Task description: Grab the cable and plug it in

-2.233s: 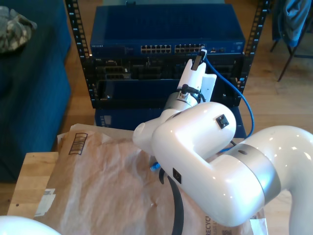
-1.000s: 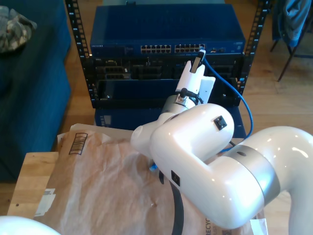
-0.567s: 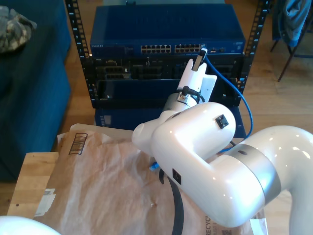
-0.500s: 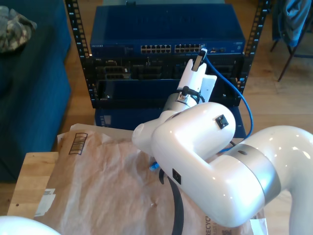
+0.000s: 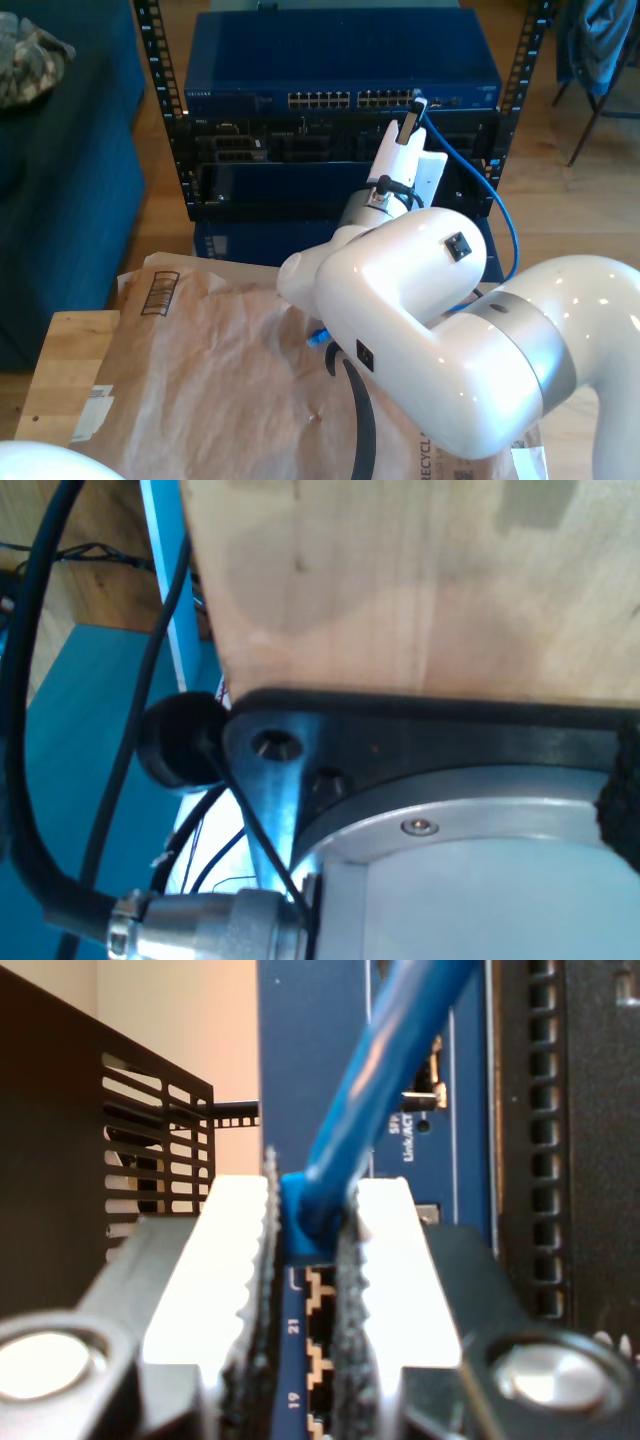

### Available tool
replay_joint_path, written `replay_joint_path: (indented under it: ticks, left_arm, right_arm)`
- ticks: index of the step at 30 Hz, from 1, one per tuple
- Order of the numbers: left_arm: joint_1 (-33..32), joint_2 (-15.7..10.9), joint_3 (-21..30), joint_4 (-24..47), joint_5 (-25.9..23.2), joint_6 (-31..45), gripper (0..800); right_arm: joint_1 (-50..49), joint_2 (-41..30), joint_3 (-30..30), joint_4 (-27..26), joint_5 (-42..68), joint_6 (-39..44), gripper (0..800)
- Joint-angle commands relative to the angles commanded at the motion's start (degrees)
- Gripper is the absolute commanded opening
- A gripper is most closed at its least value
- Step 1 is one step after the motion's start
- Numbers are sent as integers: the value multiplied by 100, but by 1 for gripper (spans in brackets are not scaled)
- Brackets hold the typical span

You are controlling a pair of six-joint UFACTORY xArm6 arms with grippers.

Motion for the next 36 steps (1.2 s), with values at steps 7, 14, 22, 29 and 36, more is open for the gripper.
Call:
replay_joint_path:
  ticks: [7, 14, 22, 29, 36]
  left_arm:
    - [0, 0, 0, 0, 0, 0, 800]
    - [0, 0, 0, 0, 0, 0, 800]
    - [0, 0, 0, 0, 0, 0, 800]
    - [0, 0, 0, 0, 0, 0, 800]
    - [9, 0, 0, 0, 0, 0, 800]
  right_arm:
    - [18, -26, 0, 0, 9, 35, 0]
    - [18, 0, 0, -9, 9, 35, 0]
    - [0, 9, -79, -9, 9, 35, 0]
    - [0, 18, -70, -9, 18, 44, 0]
    - [-26, 26, -114, -18, 18, 44, 0]
